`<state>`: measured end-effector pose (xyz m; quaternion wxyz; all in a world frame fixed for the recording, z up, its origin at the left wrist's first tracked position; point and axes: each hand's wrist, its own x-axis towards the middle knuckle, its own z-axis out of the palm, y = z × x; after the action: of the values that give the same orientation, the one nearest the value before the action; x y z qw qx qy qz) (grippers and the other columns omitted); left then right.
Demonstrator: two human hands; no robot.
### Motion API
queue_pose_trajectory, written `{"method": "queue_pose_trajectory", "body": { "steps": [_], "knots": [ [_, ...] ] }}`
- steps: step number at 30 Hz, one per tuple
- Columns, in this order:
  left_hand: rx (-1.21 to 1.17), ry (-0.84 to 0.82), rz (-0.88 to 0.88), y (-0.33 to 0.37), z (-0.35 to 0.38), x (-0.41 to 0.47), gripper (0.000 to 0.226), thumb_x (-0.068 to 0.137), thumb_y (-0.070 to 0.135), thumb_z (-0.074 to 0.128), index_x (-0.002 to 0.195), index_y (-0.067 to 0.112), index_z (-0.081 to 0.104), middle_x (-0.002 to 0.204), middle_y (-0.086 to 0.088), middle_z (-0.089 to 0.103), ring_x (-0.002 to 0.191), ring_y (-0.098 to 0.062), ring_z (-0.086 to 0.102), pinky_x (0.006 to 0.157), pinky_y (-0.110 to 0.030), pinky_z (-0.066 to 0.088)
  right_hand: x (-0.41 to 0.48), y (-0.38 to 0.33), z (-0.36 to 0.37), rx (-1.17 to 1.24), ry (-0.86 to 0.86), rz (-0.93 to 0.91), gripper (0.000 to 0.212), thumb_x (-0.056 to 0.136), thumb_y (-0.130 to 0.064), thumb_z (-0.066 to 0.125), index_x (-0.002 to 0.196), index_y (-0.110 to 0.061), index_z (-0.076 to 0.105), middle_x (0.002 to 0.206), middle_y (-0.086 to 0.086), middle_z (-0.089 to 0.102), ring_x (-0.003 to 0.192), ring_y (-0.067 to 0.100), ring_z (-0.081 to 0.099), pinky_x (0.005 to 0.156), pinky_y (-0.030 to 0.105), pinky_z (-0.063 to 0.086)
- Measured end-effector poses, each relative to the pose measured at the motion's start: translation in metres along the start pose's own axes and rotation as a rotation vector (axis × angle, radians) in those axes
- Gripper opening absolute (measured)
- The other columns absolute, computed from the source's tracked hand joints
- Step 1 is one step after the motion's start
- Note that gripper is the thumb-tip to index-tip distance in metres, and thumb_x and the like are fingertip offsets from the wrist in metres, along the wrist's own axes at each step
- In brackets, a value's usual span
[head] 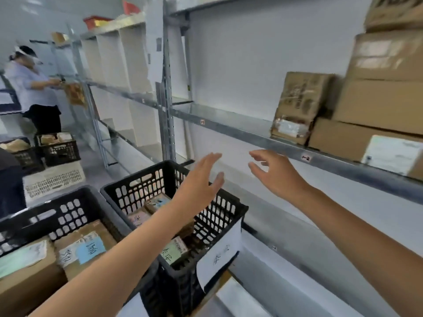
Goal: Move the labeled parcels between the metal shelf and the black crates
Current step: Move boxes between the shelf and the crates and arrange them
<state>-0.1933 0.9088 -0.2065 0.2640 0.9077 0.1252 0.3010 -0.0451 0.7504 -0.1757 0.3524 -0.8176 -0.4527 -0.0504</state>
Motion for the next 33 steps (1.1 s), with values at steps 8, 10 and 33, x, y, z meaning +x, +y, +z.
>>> {"method": "queue_pose_trajectory", "body": {
  "steps": [8,10,33],
  "knots": [
    [-0.111,-0.02,0.287,0.125,0.045,0.019,0.05,0.1,0.027,0.053,0.147,0.017,0.04,0.149,-0.005,0.046,0.136,-0.019,0.042,0.103,-0.014,0.024,-0.071,0.015,-0.124,-0.206,0.193,0.111,0.041,0.1,-0.034,0.057,0.138,-0.021,0.055,0.138,0.0,0.06,0.126,0.019,0.054,0.092,0.024,0.037],
    [-0.181,-0.052,0.334,0.161,0.056,0.024,0.049,0.1,0.028,0.053,0.146,0.019,0.041,0.148,-0.003,0.047,0.134,-0.018,0.044,0.103,-0.02,0.032,-0.091,0.018,-0.157,-0.256,0.255,0.132,0.042,0.1,-0.036,0.056,0.138,-0.019,0.056,0.139,0.0,0.06,0.127,0.018,0.053,0.092,0.021,0.034],
    [-0.588,-0.066,0.497,0.454,0.123,0.101,0.044,0.101,0.033,0.052,0.143,0.026,0.041,0.129,0.018,0.048,0.111,0.003,0.045,0.078,-0.003,0.031,-0.199,0.061,-0.423,-0.315,0.799,0.231,0.05,0.101,-0.031,0.052,0.149,-0.02,0.043,0.14,-0.002,0.055,0.121,0.01,0.053,0.097,0.021,0.038]
  ]
}}
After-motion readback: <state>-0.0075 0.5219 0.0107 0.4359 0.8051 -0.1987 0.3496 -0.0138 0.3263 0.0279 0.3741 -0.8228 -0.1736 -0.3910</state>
